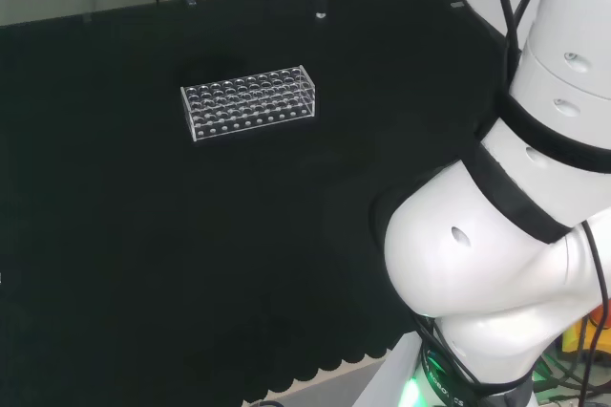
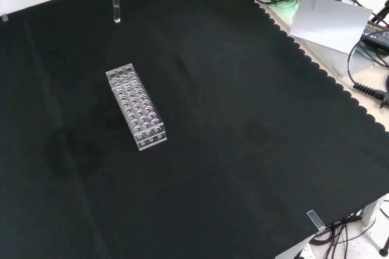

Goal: Put the test tube back in the rack.

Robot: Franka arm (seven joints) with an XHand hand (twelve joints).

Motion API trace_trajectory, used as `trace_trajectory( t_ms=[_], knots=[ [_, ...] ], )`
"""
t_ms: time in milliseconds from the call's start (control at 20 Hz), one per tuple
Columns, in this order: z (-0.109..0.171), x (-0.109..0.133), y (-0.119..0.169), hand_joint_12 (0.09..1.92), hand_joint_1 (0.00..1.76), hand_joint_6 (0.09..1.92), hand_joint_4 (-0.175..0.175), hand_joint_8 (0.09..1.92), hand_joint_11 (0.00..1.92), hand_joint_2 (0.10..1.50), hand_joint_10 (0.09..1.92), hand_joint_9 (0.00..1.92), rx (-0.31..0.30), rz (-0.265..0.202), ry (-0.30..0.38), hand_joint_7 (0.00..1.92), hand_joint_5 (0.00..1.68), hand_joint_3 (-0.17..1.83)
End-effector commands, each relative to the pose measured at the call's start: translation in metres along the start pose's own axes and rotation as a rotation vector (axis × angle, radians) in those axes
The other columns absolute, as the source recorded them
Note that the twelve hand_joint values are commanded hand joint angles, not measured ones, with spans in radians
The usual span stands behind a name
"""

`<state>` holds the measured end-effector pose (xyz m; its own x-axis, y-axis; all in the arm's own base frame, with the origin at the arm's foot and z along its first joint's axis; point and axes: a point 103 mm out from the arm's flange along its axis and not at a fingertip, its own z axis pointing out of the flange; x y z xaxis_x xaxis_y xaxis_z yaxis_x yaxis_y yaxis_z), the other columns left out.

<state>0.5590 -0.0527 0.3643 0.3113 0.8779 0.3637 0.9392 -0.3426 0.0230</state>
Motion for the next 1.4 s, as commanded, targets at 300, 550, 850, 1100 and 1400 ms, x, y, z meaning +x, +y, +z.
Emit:
trace_trajectory(
  t_ms=[300,550,850,1100,1400],
  knots=[
    [0.041,0.058,-0.016,0.84,1.23,0.36,-0.175,0.33,1.37,0.61,0.27,1.77,0.096,-0.104,0.074,1.85,1.44,0.66],
    [0.057,0.059,-0.015,0.84,1.23,0.36,-0.175,0.33,1.37,0.60,0.27,1.77,0.116,-0.100,0.077,1.85,1.44,0.66],
    [0.071,0.054,-0.009,0.84,1.23,0.36,-0.175,0.33,1.37,0.60,0.27,1.77,0.133,-0.093,0.067,1.85,1.44,0.66],
    [0.082,0.045,-0.004,0.84,1.23,0.35,-0.175,0.33,1.37,0.60,0.27,1.77,0.141,-0.084,0.058,1.85,1.44,0.66],
    [0.097,0.037,0.004,0.84,1.23,0.35,-0.175,0.33,1.37,0.60,0.27,1.77,0.150,-0.070,0.041,1.85,1.44,0.66]
  ],
)
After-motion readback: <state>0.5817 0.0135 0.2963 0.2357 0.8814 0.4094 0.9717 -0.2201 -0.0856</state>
